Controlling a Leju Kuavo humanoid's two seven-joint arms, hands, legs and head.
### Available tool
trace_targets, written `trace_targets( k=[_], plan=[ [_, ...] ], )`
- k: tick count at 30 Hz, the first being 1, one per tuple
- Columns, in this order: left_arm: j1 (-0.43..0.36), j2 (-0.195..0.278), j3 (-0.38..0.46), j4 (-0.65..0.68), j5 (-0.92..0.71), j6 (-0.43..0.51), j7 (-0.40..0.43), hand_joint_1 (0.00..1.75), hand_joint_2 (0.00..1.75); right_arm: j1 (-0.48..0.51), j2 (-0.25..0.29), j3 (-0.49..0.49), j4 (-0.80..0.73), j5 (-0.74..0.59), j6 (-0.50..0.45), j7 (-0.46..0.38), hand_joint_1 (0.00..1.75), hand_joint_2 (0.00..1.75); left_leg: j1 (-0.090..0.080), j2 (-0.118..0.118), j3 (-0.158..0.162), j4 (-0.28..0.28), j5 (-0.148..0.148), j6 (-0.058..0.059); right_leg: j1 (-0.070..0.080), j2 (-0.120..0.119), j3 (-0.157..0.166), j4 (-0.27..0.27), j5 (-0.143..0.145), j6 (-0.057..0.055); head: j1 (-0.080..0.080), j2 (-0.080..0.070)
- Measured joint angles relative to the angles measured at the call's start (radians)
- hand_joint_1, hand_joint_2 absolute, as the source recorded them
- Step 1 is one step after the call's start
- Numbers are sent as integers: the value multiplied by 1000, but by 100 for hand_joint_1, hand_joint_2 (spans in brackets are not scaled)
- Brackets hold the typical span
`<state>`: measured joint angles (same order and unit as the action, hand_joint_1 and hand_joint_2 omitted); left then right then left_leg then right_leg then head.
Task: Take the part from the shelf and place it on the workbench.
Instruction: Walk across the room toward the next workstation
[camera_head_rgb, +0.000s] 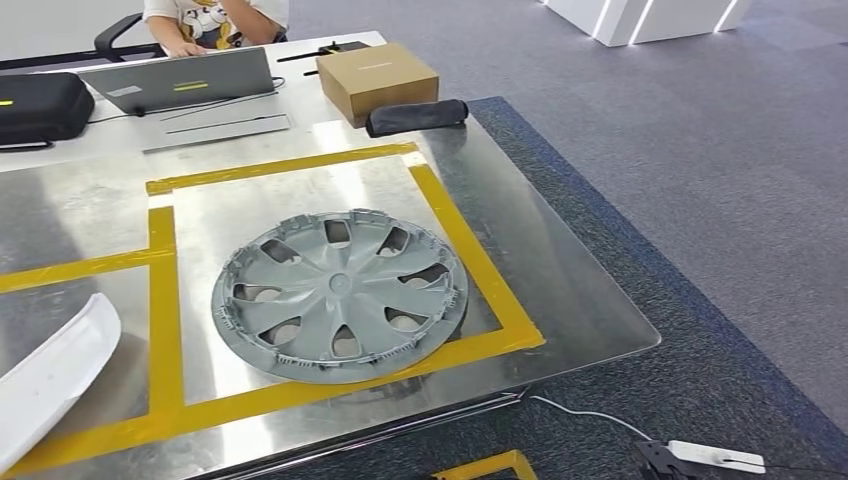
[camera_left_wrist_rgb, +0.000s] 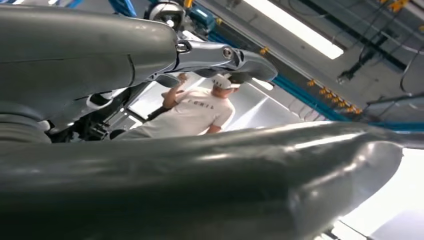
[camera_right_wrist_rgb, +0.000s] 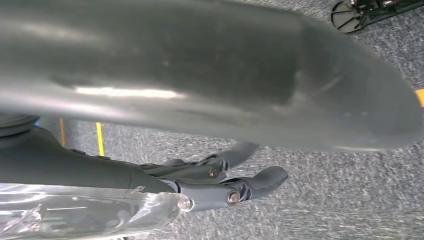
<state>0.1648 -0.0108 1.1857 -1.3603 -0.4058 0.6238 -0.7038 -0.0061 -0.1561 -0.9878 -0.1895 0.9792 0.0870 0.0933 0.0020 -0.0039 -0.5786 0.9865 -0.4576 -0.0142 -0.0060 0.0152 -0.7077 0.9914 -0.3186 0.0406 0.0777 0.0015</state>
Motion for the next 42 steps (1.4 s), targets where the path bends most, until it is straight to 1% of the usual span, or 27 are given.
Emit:
trace_targets(
  k=[4,8,12,14,16,18,19,20,21,22,23,24,25,26,27,28,29,30,31,32,34,36,37,38,39,41,42],
  plan=[
    [12,1,-70,139,-144,-10,0,0,0,2,9,-18,-1,-2,0,10,0,0,-3,-1,0,0,0,2,-2,-2,1,0,0,2,0,0],
    [-25,2,-216,447,-214,-66,29,0,0,2,23,-40,-3,1,0,30,0,0,-10,-1,0,1,0,7,-10,-3,2,-1,4,8,0,0],
    [-121,0,-334,736,-217,-249,279,0,0,4,28,-43,-5,62,-4,16,0,0,-31,-9,11,-5,-6,18,-34,-20,14,-2,2,27,15,0],
    [-173,1,-369,789,-216,-258,413,0,0,-4,27,-40,-6,86,-7,7,0,0,-54,-10,31,-22,-14,28,-59,-37,32,-8,-3,40,23,1],
    [-213,-1,-396,832,-217,-263,524,0,0,-13,26,-38,-6,94,-8,4,0,0,-71,-6,73,-76,-9,41,-82,-45,59,-25,-2,49,21,1],
    [-246,-3,-414,871,-219,-265,589,0,0,-14,23,-36,-7,99,-13,2,0,0,-67,4,113,-146,46,64,-84,-37,65,12,-48,48,15,0],
    [-261,-5,-418,887,-219,-266,608,0,0,-13,20,-35,-8,105,-22,-3,0,0,-57,9,119,-168,82,71,-81,-29,51,68,-94,47,14,0],
    [-277,-7,-421,902,-222,-266,618,0,0,-12,16,-33,-11,117,-41,-13,0,0,-49,12,114,-176,111,70,-77,-24,32,137,-146,50,13,0],
    [-290,-9,-424,914,-225,-266,623,0,0,-12,10,-27,-15,136,-67,-26,0,0,-40,12,104,-177,130,60,-78,-21,16,202,-185,57,14,0],
    [-300,-13,-426,924,-231,-266,621,0,0,-14,5,-18,-18,163,-98,-36,0,0,-29,12,90,-175,140,44,-83,-22,10,246,-200,67,14,0],
    [-308,-17,-428,933,-236,-266,615,0,0,-18,-2,-7,-22,189,-127,-44,0,0,-16,10,73,-168,150,28,-91,-22,19,261,-194,79,14,0],
    [-315,-20,-429,936,-248,-266,601,0,0,-23,-8,7,-24,215,-146,-46,0,0,0,6,50,-154,158,9,-102,-23,44,245,-173,94,14,0],
    [-323,-21,-433,939,-267,-275,591,0,0,-30,-14,21,-27,238,-155,-47,0,0,16,1,20,-130,161,-13,-120,-23,86,205,-157,116,16,0],
    [-326,-17,-443,946,-294,-305,585,0,0,-42,-12,36,-28,259,-150,-48,0,0,27,-1,-17,-92,160,-40,-138,-24,122,162,-166,146,25,0],
    [-318,-13,-460,956,-329,-348,582,0,0,-58,-13,51,-31,279,-141,-50,0,0,36,-3,-55,-48,155,-66,-151,-20,130,152,-177,160,37,1],
    [-300,-12,-482,970,-363,-392,582,0,0,-78,-10,67,-33,295,-131,-51,0,0,43,0,-91,-3,150,-90,-159,-10,121,162,-209,156,44,1],
    [-276,-15,-505,986,-391,-425,579,0,0,-93,-8,81,-35,306,-123,-52,0,0,49,4,-118,32,149,-109,-157,0,90,190,-236,138,50,1],
    [-250,-23,-523,1002,-408,-433,576,0,0,-100,-10,91,-37,310,-118,-53,0,0,58,6,-135,50,152,-122,-148,10,56,223,-243,108,53,1],
    [-230,-28,-535,1019,-417,-426,572,0,0,-97,-10,99,-37,313,-115,-53,0,0,65,9,-148,63,148,-128,-138,12,43,230,-249,85,50,1],
    [-214,-32,-542,1035,-420,-416,572,0,0,-86,-10,104,-36,313,-114,-52,0,0,69,10,-157,78,127,-127,-127,8,32,229,-236,72,48,1],
    [-187,-34,-560,1062,-446,-378,573,0,0,-61,-12,111,-35,313,-113,-47,0,0,64,10,-188,163,34,-109,-103,0,18,216,-197,52,32,1],
    [-171,-41,-597,1083,-505,-314,569,0,0,-43,-12,114,-33,308,-102,-33,0,0,50,10,-217,293,-70,-85,-79,-4,1,198,-171,38,21,1],
    [-168,-46,-616,1094,-527,-297,564,0,0,-36,-13,114,-32,302,-92,-23,0,0,42,10,-218,338,-102,-73,-66,-6,-7,190,-160,31,19,1],
    [-168,-50,-633,1103,-538,-301,559,0,0,-32,-13,113,-31,293,-78,-12,0,0,34,9,-203,351,-116,-58,-54,-6,-15,183,-150,25,19,1],
    [-168,-52,-645,1112,-537,-327,557,0,0,-29,-14,111,-31,282,-64,-1,0,0,24,8,-167,328,-116,-41,-44,-5,-21,176,-141,19,19,1],
    [-170,-54,-659,1125,-534,-395,569,0,0,-25,-14,105,-29,268,-34,21,0,0,3,2,-58,206,-104,-1,-29,3,-30,156,-118,14,19,1],
    [-172,-55,-664,1129,-529,-425,576,0,0,-24,-15,101,-29,263,-18,31,0,0,-6,-1,-12,146,-98,12,-24,6,-30,143,-104,14,20,1]
  ],
)
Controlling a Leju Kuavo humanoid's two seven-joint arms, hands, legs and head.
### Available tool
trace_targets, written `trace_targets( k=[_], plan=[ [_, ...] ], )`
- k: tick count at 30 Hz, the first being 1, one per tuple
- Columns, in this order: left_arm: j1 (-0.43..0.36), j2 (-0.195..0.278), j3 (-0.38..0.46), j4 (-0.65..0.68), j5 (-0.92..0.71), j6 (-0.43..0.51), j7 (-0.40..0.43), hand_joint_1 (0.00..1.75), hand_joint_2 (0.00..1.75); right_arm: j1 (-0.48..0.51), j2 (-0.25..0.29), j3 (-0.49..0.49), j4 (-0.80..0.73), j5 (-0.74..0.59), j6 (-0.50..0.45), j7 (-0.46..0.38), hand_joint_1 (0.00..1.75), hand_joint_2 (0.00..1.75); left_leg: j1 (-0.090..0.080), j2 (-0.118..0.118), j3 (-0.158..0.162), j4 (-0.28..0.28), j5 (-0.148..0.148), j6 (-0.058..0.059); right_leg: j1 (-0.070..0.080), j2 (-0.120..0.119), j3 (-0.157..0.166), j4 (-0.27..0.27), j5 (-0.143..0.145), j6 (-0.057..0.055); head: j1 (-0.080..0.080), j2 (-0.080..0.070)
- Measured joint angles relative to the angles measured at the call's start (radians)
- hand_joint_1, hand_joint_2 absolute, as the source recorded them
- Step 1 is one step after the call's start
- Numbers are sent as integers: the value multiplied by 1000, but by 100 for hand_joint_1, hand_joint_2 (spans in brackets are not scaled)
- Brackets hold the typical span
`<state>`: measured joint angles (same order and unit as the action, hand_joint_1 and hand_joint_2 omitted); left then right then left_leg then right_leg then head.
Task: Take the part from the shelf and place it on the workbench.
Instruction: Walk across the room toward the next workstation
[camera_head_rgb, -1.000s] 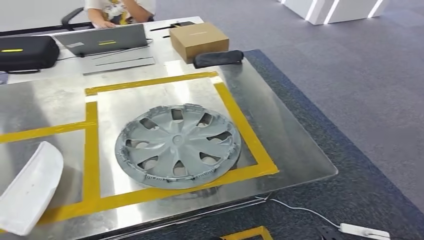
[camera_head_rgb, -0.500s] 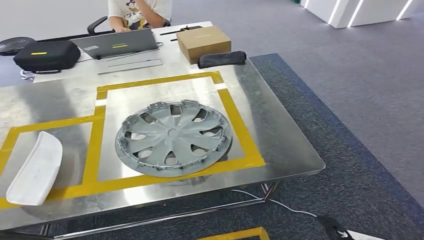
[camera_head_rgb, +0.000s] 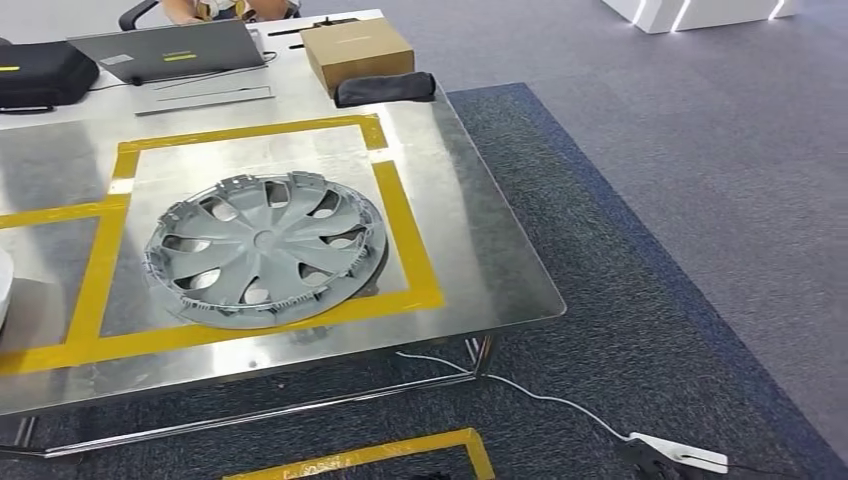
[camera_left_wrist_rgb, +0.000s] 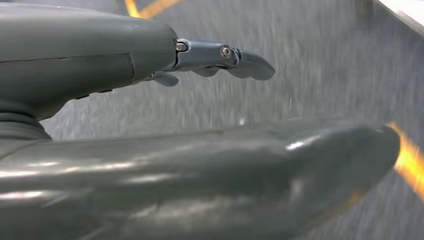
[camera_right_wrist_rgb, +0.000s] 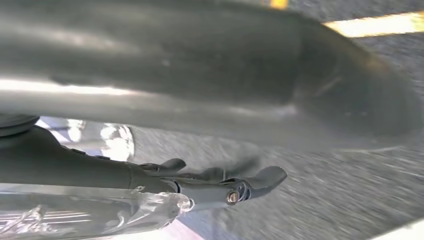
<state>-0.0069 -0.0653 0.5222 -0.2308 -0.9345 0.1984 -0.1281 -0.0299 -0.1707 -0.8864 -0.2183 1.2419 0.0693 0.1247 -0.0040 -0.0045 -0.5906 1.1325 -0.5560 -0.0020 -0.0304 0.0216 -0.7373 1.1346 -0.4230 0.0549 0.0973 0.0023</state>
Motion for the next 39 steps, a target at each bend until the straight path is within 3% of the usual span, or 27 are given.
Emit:
trace_targets(
  k=[2,4,5,7,9,10,11,12,13,14,16,18,20,21,22,24,25,26,28,30,31,32,33,35,36,37,39],
  plan=[
    [-4,0,-3,5,19,-43,0,0,0,2,-2,-10,1,-14,37,19,0,0,-10,-3,42,-71,11,10,3,4,9,-31,28,7,0,0],
    [-4,0,-3,9,34,-72,-10,0,0,7,-5,-24,1,-28,66,31,0,0,-9,-2,40,-95,39,10,4,5,18,-60,52,20,0,0],
    [-4,-1,-3,10,38,-81,-12,0,0,10,-6,-31,2,-32,73,35,0,0,-7,0,38,-108,53,12,4,3,16,-65,49,24,1,0],
    [-2,-1,-3,13,39,-87,-14,0,0,16,-7,-41,2,-35,78,41,0,0,-4,3,27,-125,82,22,8,-4,2,-20,-16,29,6,0],
    [-1,-1,-3,15,41,-86,-19,0,0,16,-9,-49,2,-37,81,46,0,0,-8,6,5,-127,103,30,12,-10,-18,97,-118,30,12,0],
    [0,-1,-2,17,43,-87,-22,0,0,15,-9,-53,2,-39,84,45,0,0,-10,8,-8,-127,114,32,13,-11,-20,151,-149,30,14,0],
    [0,-1,-1,18,48,-88,-25,0,0,14,-10,-57,2,-39,86,42,0,0,-14,9,-21,-126,124,34,14,-12,-10,183,-157,30,15,0],
    [0,-1,0,19,53,-91,-27,0,0,14,-10,-61,2,-40,86,38,0,0,-16,10,-34,-126,135,35,15,-12,18,181,-146,28,15,0],
    [0,0,2,20,57,-93,-27,0,0,13,-10,-64,2,-39,85,35,0,0,-19,10,-46,-126,145,35,17,-13,64,144,-125,25,15,0],
    [-1,0,4,20,59,-94,-28,0,0,12,-10,-66,2,-39,84,33,0,0,-20,11,-56,-124,156,34,20,-14,126,78,-112,21,15,0],
    [-1,0,5,21,58,-94,-32,0,0,5,-10,-70,2,-39,83,33,0,0,-25,11,-67,-122,174,28,27,-16,236,-65,-117,9,15,0],
    [-3,2,6,22,58,-94,-34,0,0,0,-10,-75,2,-39,84,33,0,0,-26,11,-65,-124,190,21,32,-16,271,-125,-128,-5,12,0],
    [-1,5,7,23,57,-95,-35,0,0,-1,-9,-81,3,-39,87,32,0,0,-25,10,-68,-127,198,11,28,-17,257,-128,-108,-19,9,0],
    [1,5,8,24,57,-96,-35,0,0,-2,-9,-83,4,-39,88,32,0,0,-24,8,-75,-118,177,3,24,-18,245,-130,-94,-26,7,0],
    [3,6,8,25,56,-96,-35,0,0,-3,-9,-86,4,-39,90,31,0,0,-22,7,-87,-90,137,-6,19,-18,232,-132,-79,-30,3,0],
    [3,7,9,26,54,-97,-35,0,0,-2,-9,-89,5,-39,90,29,0,0,-13,5,-116,23,25,-24,12,-19,200,-132,-50,-31,-3,0],
    [2,8,9,26,54,-97,-35,0,0,0,-9,-90,5,-39,91,28,0,0,-7,5,-125,85,-12,-31,9,-19,183,-131,-37,-28,-4,0],
    [1,9,10,26,53,-97,-35,0,0,1,-9,-92,5,-38,91,28,0,0,-1,5,-125,131,-24,-38,4,-19,165,-130,-23,-23,-5,0],
    [1,9,11,27,49,-97,-35,0,0,1,-8,-94,5,-35,92,26,0,0,12,5,-75,123,14,-51,-7,-20,133,-129,1,-11,-5,0],
    [-1,9,12,27,44,-98,-35,0,0,1,-10,-95,5,-30,96,26,0,0,28,3,41,-8,48,-67,-14,-19,110,-127,21,7,-6,0],
    [-4,9,13,27,43,-98,-35,0,0,2,-11,-95,5,-27,98,26,0,0,33,0,97,-84,42,-68,-16,-18,103,-126,31,17,-7,0],
    [-7,9,13,27,42,-100,-35,0,0,2,-13,-96,5,-24,100,26,0,0,35,-3,135,-138,31,-65,-16,-18,100,-126,41,26,-7,0],
    [-8,9,14,27,42,-101,-35,0,0,2,-14,-96,6,-22,102,26,0,0,34,-5,152,-166,22,-57,-17,-18,98,-131,53,35,-8,0],
    [-7,10,15,28,42,-102,-34,0,0,4,-15,-96,6,-21,106,25,0,0,30,-2,137,-167,29,-32,-21,-17,97,-141,70,50,-7,0],
    [-5,10,16,28,41,-102,-33,0,0,6,-14,-96,7,-21,107,25,0,0,28,1,127,-165,37,-19,-23,-18,92,-134,55,53,-6,0],
    [-4,11,16,28,41,-102,-33,0,0,9,-13,-96,7,-21,108,25,0,0,26,4,117,-165,47,-7,-23,-19,81,-106,21,52,-4,0],
    [-4,12,19,29,41,-103,-32,0,0,12,-12,-96,8,-20,107,25,0,0,16,7,91,-165,71,12,-15,-20,46,18,-86,45,-1,0]
  ],
)
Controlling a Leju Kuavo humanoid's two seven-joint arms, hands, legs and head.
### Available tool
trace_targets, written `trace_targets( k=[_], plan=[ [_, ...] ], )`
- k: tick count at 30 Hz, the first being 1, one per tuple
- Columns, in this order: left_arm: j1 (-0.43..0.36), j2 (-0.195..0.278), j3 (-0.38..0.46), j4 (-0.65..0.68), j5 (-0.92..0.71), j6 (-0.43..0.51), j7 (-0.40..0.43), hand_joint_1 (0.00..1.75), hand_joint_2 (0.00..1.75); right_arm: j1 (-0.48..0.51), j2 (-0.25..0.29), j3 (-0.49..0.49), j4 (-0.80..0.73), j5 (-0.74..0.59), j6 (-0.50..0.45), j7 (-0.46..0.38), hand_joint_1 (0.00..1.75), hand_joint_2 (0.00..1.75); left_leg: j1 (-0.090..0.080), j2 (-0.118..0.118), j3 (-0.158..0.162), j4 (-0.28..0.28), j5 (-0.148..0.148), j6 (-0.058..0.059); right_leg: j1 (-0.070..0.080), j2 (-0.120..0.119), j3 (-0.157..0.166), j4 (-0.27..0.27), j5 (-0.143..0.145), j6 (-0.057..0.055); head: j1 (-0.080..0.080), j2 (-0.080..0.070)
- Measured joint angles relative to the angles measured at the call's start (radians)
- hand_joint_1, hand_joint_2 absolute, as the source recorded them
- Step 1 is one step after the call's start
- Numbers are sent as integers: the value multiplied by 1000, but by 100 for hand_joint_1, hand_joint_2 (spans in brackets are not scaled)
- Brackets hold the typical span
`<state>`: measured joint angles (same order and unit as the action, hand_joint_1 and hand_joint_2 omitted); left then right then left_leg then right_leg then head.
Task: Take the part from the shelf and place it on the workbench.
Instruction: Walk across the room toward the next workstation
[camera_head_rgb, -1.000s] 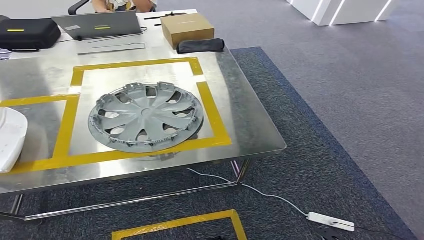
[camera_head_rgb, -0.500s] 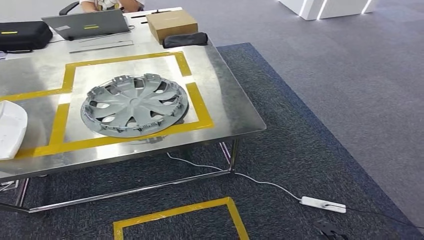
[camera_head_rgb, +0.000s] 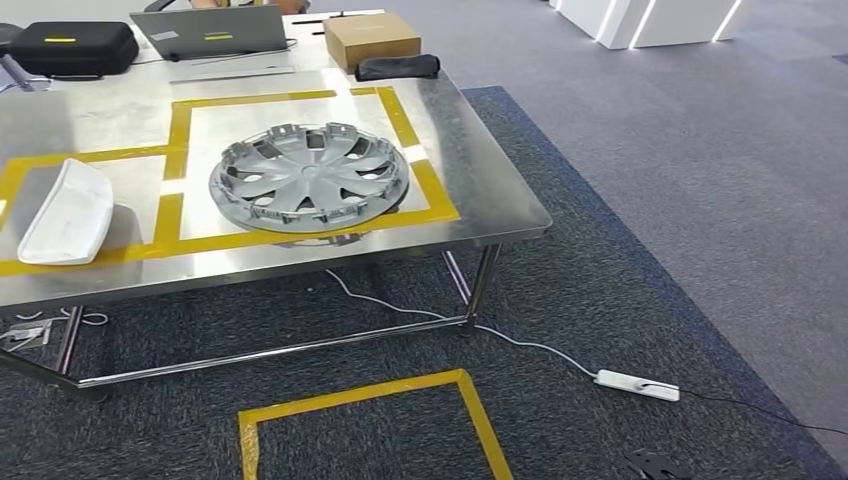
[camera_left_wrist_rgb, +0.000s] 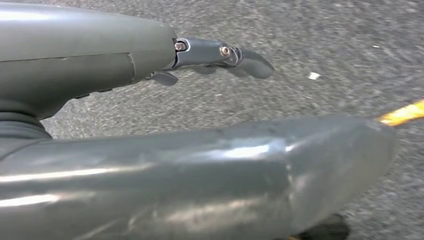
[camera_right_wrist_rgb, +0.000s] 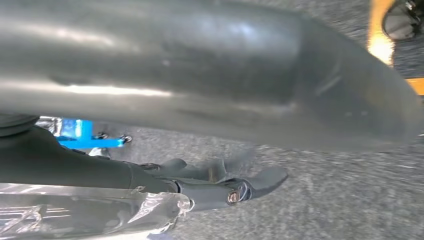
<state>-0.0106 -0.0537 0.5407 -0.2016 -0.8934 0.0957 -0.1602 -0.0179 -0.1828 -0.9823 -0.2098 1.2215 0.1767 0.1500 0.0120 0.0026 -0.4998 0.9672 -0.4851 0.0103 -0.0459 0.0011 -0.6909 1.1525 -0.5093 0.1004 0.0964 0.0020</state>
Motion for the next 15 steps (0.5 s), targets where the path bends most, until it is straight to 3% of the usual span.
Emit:
trace_targets(
  k=[1,2,3,4,5,6,8,9,11,12,13,15],
  plan=[
    [0,1,1,0,0,0,0,0,0,0,0,0,0,0,-1,0,0,0,-6,1,-15,0,12,5,6,0,-15,71,-41,-3,1,0],
    [0,1,3,0,-1,0,0,0,0,0,0,0,0,0,-1,0,0,0,-13,1,-30,1,25,9,12,0,-19,125,-57,-8,2,0],
    [0,2,4,0,-3,0,0,0,0,0,0,0,1,0,-2,0,0,0,-20,2,-46,2,37,12,18,0,-8,148,-49,-14,2,0],
    [0,2,4,0,-6,0,0,0,0,0,0,0,1,0,-1,1,0,0,-26,2,-61,2,49,14,24,0,21,133,-24,-23,2,0],
    [0,2,4,1,-10,0,0,0,0,-1,0,-1,1,-1,0,2,0,0,-30,1,-75,3,60,14,30,1,68,87,3,-33,2,0],
    [0,1,4,1,-13,0,0,0,0,-3,0,-3,1,-1,2,3,0,0,-34,1,-86,4,71,14,37,0,125,14,11,-44,1,0],
    [0,2,4,1,-17,0,0,0,0,-10,0,-6,1,-2,4,3,0,0,-39,2,-99,7,89,9,46,-1,222,-129,-7,-57,0,0],
    [-1,2,4,1,-17,0,0,0,0,-12,0,-8,1,-2,5,3,0,0,-40,3,-102,8,97,6,49,-1,243,-168,-19,-60,-1,0],
    [0,4,5,1,-17,-3,0,0,0,-12,0,-10,1,-2,5,5,0,0,-38,4,-107,8,115,-2,50,-1,235,-179,-8,-65,-2,0],
    [1,4,5,2,-17,-6,2,0,0,-12,0,-12,1,-1,5,6,0,0,-36,3,-113,12,111,-8,49,-3,226,-179,2,-70,-3,0],
    [4,4,5,2,-18,-10,5,0,0,-12,0,-14,1,0,6,7,0,0,-35,1,-123,26,88,-15,46,-4,215,-180,15,-77,-4,0],
    [7,3,5,4,-19,-15,10,0,0,-13,1,-15,2,0,7,8,0,0,-30,-1,-153,111,-10,-30,41,-5,185,-181,42,-84,-8,0]
  ],
)
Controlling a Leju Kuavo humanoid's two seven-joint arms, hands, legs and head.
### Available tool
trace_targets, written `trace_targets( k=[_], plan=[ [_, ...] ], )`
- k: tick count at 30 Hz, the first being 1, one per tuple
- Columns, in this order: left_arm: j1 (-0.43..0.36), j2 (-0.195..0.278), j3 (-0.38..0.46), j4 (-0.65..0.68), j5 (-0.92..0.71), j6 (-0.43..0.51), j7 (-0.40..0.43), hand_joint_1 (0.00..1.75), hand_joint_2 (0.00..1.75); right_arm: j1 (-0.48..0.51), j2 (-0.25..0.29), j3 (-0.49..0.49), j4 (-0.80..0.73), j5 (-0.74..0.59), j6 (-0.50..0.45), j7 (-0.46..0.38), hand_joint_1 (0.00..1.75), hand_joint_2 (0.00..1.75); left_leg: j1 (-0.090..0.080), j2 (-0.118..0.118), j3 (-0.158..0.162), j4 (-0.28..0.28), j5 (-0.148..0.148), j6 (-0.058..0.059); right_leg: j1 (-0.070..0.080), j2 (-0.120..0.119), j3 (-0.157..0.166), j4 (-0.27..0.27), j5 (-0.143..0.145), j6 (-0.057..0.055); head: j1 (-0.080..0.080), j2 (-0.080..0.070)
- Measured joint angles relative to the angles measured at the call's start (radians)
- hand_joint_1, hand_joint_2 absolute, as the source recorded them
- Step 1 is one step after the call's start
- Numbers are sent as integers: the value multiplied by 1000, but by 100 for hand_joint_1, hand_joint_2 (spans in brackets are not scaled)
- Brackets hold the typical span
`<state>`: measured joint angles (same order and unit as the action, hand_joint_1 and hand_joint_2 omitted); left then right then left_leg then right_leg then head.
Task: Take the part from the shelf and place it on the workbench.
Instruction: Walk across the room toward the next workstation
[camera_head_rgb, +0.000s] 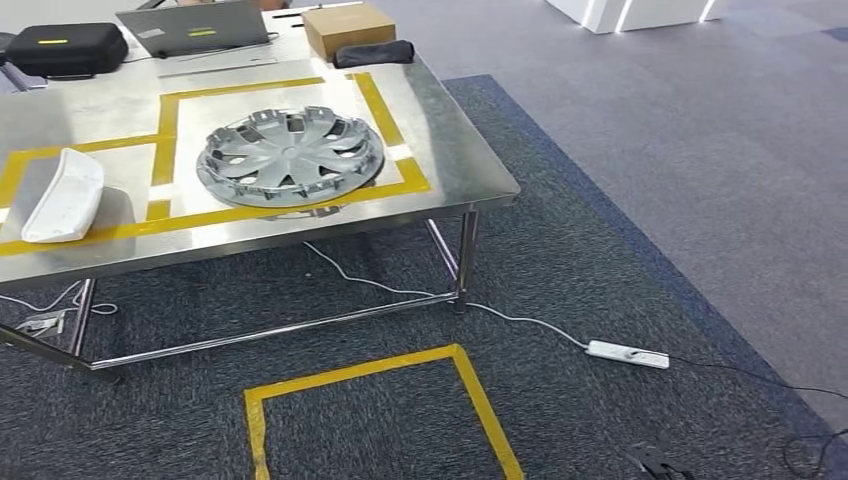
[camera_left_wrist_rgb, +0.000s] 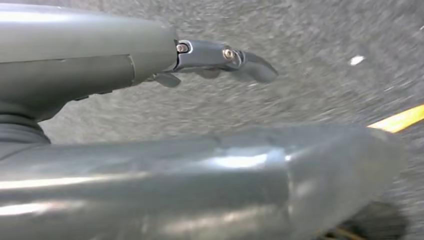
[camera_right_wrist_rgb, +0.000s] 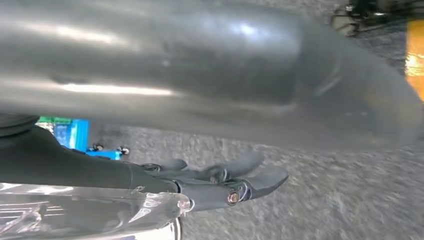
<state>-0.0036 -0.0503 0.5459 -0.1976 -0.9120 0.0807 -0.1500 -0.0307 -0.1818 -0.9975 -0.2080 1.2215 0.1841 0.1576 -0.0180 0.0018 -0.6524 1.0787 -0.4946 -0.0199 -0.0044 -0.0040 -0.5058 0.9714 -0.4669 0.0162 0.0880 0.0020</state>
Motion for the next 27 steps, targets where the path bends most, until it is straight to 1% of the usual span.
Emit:
trace_targets(
  k=[1,2,3,4,5,6,7,8,9,10,11,12,13,14,15,16,17,18,19,20,21,22,23,24,25,26,27],
  plan=[
    [0,0,0,0,-1,-1,1,0,0,0,0,-1,0,0,1,0,0,0,4,0,-16,63,-51,-6,-2,0,-17,1,14,-1,-2,0],
    [-1,1,0,0,-3,-2,2,0,0,1,0,-1,0,0,3,0,0,0,8,0,-28,124,-83,-11,-4,0,-35,1,29,1,-2,0],
    [-2,1,0,0,-5,-2,2,0,0,1,0,-2,0,0,4,1,0,0,12,0,-28,166,-90,-15,-6,-1,-53,3,42,4,-2,0],
    [-2,2,0,0,-7,-2,2,0,0,1,0,-3,0,0,6,1,0,0,17,0,-14,177,-72,-20,-10,-1,-73,5,56,9,-2,0],
    [-2,2,0,0,-8,-3,2,0,0,1,1,-4,0,0,7,1,0,0,22,0,18,156,-42,-25,-14,-1,-92,8,69,15,-2,0],
    [-3,2,0,0,-8,-3,2,0,0,1,1,-5,0,0,7,1,0,0,27,0,65,105,-16,-30,-17,0,-108,12,80,22,-2,0],
    [-5,2,0,0,-9,-3,2,0,0,1,0,-6,0,0,8,2,0,0,33,-1,124,33,-7,-35,-18,0,-123,18,90,29,-2,0],
    [-8,2,0,0,-9,-3,2,0,0,2,0,-7,0,0,8,2,0,0,36,-2,174,-36,-15,-33,-19,0,-134,23,100,37,-2,0],
    [-11,1,0,1,-10,-3,2,0,0,1,-1,-8,0,0,7,2,0,0,37,-3,208,-87,-28,-29,-19,0,-140,25,111,44,-2,0],
    [-12,1,0,1,-10,-3,2,0,0,2,-2,-8,0,0,7,2,0,0,35,-4,223,-115,-39,-20,-19,0,-144,23,122,51,-1,0],
    [-12,1,0,1,-10,-3,2,0,0,2,-2,-8,0,0,7,3,0,0,32,-4,219,-119,-40,-9,-21,0,-145,19,135,58,0,0],
    [-10,1,0,1,-10,-3,2,0,0,5,-2,-9,0,0,7,3,0,0,31,-2,208,-116,-31,2,-24,0,-147,15,142,63,0,0],
    [-8,0,0,1,-10,-3,3,0,0,8,-2,-9,0,0,7,3,0,0,30,0,197,-113,-21,13,-26,0,-154,22,128,67,1,0],
    [-6,1,0,2,-10,-3,3,0,0,12,-1,-9,1,0,8,3,0,0,29,2,183,-113,-8,23,-26,0,-166,49,92,69,1,0],
    [-6,1,0,2,-10,-3,3,0,0,14,-1,-9,1,0,8,3,0,0,26,3,167,-113,6,31,-26,0,-182,99,39,70,2,0],
    [-6,1,0,2,-10,-4,3,0,0,15,-1,-9,2,0,7,4,0,0,23,3,151,-113,19,36,-23,0,-200,167,-20,70,3,0],
    [-6,2,0,2,-10,-4,3,0,0,14,-1,-9,2,0,7,4,0,0,19,3,134,-112,33,40,-21,1,-213,241,-64,68,4,0],
    [-6,2,0,2,-10,-4,3,0,0,13,-1,-9,2,0,7,4,0,0,15,4,117,-112,46,42,-18,1,-216,298,-82,66,5,0],
    [-6,3,0,2,-10,-4,3,0,0,13,0,-9,2,0,7,4,0,0,11,4,101,-111,59,43,-15,1,-206,327,-77,62,5,0],
    [-5,3,0,2,-10,-4,3,0,0,13,0,-9,2,0,7,4,0,0,7,4,85,-110,72,43,-12,1,-175,319,-55,56,5,0],
    [-5,2,0,2,-11,-4,3,0,0,12,0,-9,2,0,7,4,0,0,4,3,71,-110,84,42,-9,1,-124,270,-30,48,5,0],
    [-6,2,0,2,-13,-4,3,0,0,10,0,-9,1,0,7,5,0,0,1,3,59,-109,95,41,-4,1,-62,194,-23,40,5,0],
    [-6,1,0,2,-15,-4,3,0,0,7,0,-9,1,0,7,5,0,0,-1,3,51,-108,106,38,-1,1,0,109,-29,34,5,0],
    [-7,0,0,2,-16,-3,3,0,0,5,0,-10,1,0,7,5,0,0,-3,3,47,-108,116,34,3,1,42,44,-40,30,4,0],
    [-7,0,0,2,-17,-2,3,0,0,3,0,-10,0,0,7,5,0,0,-3,4,45,-108,125,30,6,2,62,6,-52,27,3,0],
    [-7,0,0,2,-18,0,3,0,0,2,0,-10,0,0,6,5,0,0,-2,4,43,-110,135,25,7,2,63,-7,-50,24,3,0],
    [-7,2,0,2,-18,1,3,0,0,2,1,-11,1,0,7,6,0,0,-1,4,41,-111,140,19,6,1,53,-5,-40,17,2,0]
  ],
)
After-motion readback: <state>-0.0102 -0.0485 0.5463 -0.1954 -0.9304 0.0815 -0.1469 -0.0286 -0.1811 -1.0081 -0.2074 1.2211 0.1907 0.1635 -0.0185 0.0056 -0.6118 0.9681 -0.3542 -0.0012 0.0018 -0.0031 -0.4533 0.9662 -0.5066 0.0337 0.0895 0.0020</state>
